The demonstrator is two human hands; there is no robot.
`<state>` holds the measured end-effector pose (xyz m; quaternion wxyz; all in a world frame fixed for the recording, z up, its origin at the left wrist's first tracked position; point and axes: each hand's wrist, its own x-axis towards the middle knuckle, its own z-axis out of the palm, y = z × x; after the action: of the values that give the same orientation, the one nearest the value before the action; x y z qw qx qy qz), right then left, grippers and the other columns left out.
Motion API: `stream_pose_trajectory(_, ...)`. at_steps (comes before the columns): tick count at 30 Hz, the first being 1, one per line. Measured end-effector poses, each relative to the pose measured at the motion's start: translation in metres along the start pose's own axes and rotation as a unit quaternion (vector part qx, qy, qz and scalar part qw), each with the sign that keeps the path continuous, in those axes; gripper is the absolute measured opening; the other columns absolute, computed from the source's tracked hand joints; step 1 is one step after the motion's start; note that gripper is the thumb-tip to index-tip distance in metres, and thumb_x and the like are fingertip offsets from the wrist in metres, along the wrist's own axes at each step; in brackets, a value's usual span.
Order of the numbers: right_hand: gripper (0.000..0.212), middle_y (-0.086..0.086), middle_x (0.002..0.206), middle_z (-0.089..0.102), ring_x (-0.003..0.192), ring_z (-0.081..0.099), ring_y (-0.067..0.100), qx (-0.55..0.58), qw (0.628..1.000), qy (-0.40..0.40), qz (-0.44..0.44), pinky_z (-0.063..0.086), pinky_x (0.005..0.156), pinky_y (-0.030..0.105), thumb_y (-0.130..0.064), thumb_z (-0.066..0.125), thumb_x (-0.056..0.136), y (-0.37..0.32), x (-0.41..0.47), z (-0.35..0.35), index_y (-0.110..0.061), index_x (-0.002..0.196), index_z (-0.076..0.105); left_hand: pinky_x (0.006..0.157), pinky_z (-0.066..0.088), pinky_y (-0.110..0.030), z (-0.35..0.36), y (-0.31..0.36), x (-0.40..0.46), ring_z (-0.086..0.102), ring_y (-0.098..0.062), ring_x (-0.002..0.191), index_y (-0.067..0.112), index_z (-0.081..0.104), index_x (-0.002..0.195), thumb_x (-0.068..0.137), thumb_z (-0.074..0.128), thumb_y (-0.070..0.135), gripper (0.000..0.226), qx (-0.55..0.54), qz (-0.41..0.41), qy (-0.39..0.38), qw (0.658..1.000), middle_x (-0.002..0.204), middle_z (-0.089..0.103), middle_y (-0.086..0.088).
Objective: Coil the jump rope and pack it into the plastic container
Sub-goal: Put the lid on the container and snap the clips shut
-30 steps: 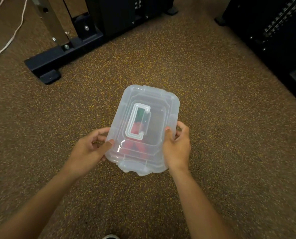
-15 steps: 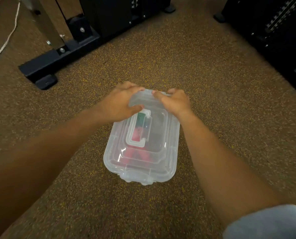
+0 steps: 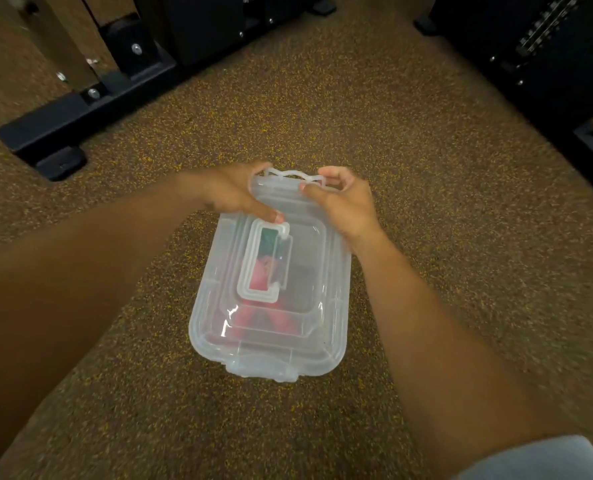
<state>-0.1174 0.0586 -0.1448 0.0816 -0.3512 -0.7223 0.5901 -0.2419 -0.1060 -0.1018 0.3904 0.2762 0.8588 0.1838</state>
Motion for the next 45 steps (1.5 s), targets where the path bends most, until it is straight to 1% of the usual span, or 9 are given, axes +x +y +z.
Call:
stream_pose_trajectory(8,0.026,-0.009,0.087,0.068,0.079,0.062,0.009,-0.069,0.995,0.036,-0.056,0.051,0.07,0.024,-0.029,0.086,0.072,-0.007,-0.004,0.001,-0.027,0.093,0.071,0.068,0.046,-0.025,0.004,-0.005,-0.009,0.061,-0.009,0.091,0.035,0.045,0.139,0.068,0.087,0.057,0.085,0.035,0.042,0.064,0.996,0.123,0.063,0.003)
stream_pose_trajectory(13,0.035,-0.001,0.122,0.062,0.118,0.056,0.021,-0.182,0.969,0.053,-0.16,0.047,0.104,0.039,-0.031,0.075,0.08,-0.011,-0.025,0.0,-0.023,0.114,0.072,0.116,0.038,-0.046,0.027,-0.017,-0.028,0.045,-0.029,0.141,0.034,0.027,0.16,0.081,0.065,0.072,0.096,0.109,0.112,0.167,0.973,0.16,0.042,-0.004)
stream_pose_trajectory(16,0.043,0.0,0.131,0.06,0.124,0.054,0.025,-0.216,0.944,0.043,-0.246,0.043,0.106,0.045,-0.03,0.064,0.082,-0.001,-0.075,-0.001,-0.023,0.124,0.069,0.113,0.038,-0.06,0.063,-0.025,-0.071,0.039,-0.037,0.145,0.028,0.039,0.154,0.089,0.052,0.061,0.074,0.144,0.202,0.249,0.936,0.16,0.038,-0.012)
stream_pose_trajectory(20,0.037,0.003,0.133,0.063,0.131,0.052,0.025,-0.24,0.924,0.004,-0.298,0.04,0.11,0.049,-0.031,0.065,0.085,0.045,-0.168,-0.006,-0.018,0.12,0.072,0.108,0.039,-0.059,0.127,-0.042,-0.15,0.043,-0.037,0.14,0.019,0.059,0.139,0.096,0.061,0.043,0.05,0.181,0.251,0.283,0.908,0.152,0.049,-0.015)
stream_pose_trajectory(28,0.068,0.012,0.163,0.037,0.157,0.021,0.033,-0.342,0.878,-0.031,-0.334,0.022,0.125,0.055,-0.044,0.076,0.084,0.102,-0.245,-0.016,-0.019,0.144,0.054,0.117,0.031,-0.062,0.184,-0.086,-0.205,0.023,-0.036,0.155,0.019,0.04,0.153,0.08,0.077,0.053,0.089,0.228,0.206,0.257,0.916,0.161,0.037,-0.018)
stream_pose_trajectory(36,0.082,0.009,0.158,0.027,0.151,0.023,0.033,-0.465,0.803,0.066,-0.367,0.035,0.117,0.05,-0.013,0.078,0.081,0.126,-0.226,-0.002,-0.024,0.149,0.034,0.114,0.039,-0.059,0.194,-0.091,-0.191,0.023,-0.037,0.154,0.021,0.039,0.149,0.076,0.086,0.034,0.088,0.258,0.176,0.299,0.901,0.158,0.037,-0.018)
stream_pose_trajectory(39,0.084,0.01,0.159,0.031,0.15,0.025,0.033,-0.46,0.803,0.049,-0.376,0.038,0.117,0.049,-0.019,0.083,0.081,0.127,-0.222,-0.007,-0.023,0.15,0.035,0.112,0.041,-0.059,0.188,-0.09,-0.195,0.021,-0.033,0.155,0.02,0.037,0.152,0.078,0.084,0.041,0.09,0.248,0.185,0.281,0.908,0.16,0.035,-0.016)
stream_pose_trajectory(42,0.087,0.013,0.162,0.033,0.154,0.019,0.029,-0.426,0.818,-0.029,-0.386,0.023,0.126,0.048,-0.037,0.08,0.085,0.125,-0.22,-0.025,-0.016,0.153,0.032,0.12,0.034,-0.056,0.181,-0.092,-0.196,0.022,-0.03,0.156,0.011,0.032,0.154,0.079,0.082,0.049,0.097,0.198,0.197,0.265,0.923,0.161,0.037,-0.015)
stream_pose_trajectory(45,0.075,0.008,0.162,0.039,0.154,0.014,0.011,-0.352,0.862,-0.083,-0.355,0.006,0.127,0.027,-0.051,0.066,0.091,0.114,-0.217,-0.039,-0.013,0.151,0.041,0.124,0.026,-0.044,0.177,-0.094,-0.194,0.028,-0.025,0.154,0.012,0.044,0.148,0.083,0.074,0.051,0.082,0.171,0.21,0.268,0.925,0.158,0.043,-0.009)
